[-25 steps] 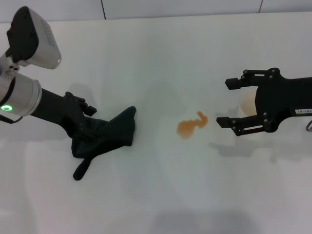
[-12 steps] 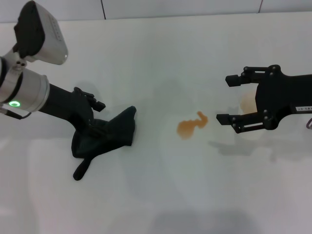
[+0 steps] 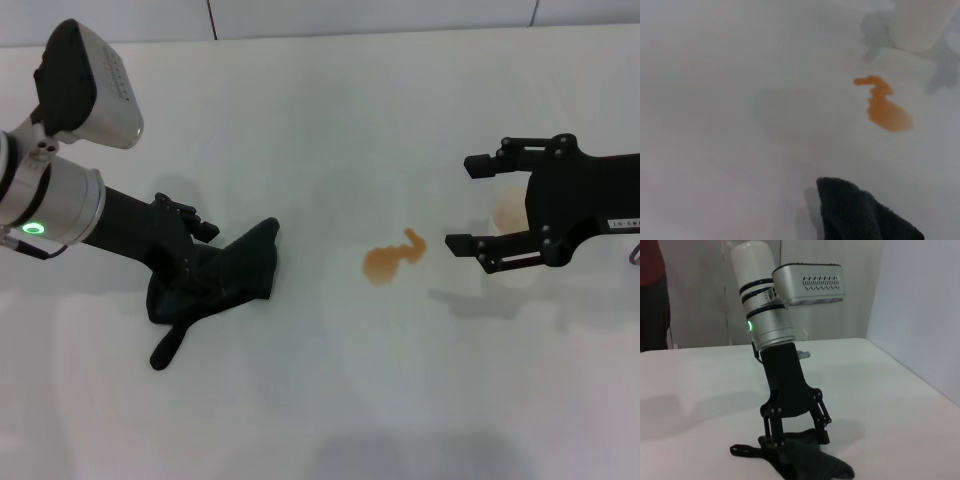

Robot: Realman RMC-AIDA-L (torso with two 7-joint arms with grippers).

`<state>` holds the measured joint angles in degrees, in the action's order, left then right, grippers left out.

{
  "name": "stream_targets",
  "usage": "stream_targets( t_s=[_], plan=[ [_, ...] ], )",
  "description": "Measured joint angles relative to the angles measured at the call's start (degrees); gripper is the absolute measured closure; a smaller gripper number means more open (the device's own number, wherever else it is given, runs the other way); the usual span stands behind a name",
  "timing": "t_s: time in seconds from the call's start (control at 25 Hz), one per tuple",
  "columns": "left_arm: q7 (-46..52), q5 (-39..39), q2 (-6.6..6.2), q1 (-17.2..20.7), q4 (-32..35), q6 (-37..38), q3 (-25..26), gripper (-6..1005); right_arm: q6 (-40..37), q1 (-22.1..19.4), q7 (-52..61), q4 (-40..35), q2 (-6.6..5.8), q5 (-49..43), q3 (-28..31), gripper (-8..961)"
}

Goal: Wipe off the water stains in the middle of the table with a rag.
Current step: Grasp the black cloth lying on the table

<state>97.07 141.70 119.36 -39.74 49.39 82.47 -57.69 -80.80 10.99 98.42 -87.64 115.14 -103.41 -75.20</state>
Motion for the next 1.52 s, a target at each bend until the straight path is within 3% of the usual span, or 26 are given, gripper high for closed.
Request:
stream_targets(
  t_s=[1.12, 1.36, 1.52],
  plan=[
    [-0.1, -0.8, -0.04, 1.6, 0.0, -1.6, -1.3, 185, 1.4, 0.0, -0.6, 1.1, 0.00, 0.1, -0.2, 112],
    [0.1, -0.8, -0.03, 1.2, 0.0, -2.8, -1.5, 358, 1.4, 0.1, -0.6, 1.1, 0.00, 0.1, -0.1, 112],
    [0.7, -0.8, 0.00, 0.9, 0.0, -3.4, -1.5, 549, 1.4, 0.1, -0.6, 1.1, 0.00, 0.1, 0.0, 112]
  ],
)
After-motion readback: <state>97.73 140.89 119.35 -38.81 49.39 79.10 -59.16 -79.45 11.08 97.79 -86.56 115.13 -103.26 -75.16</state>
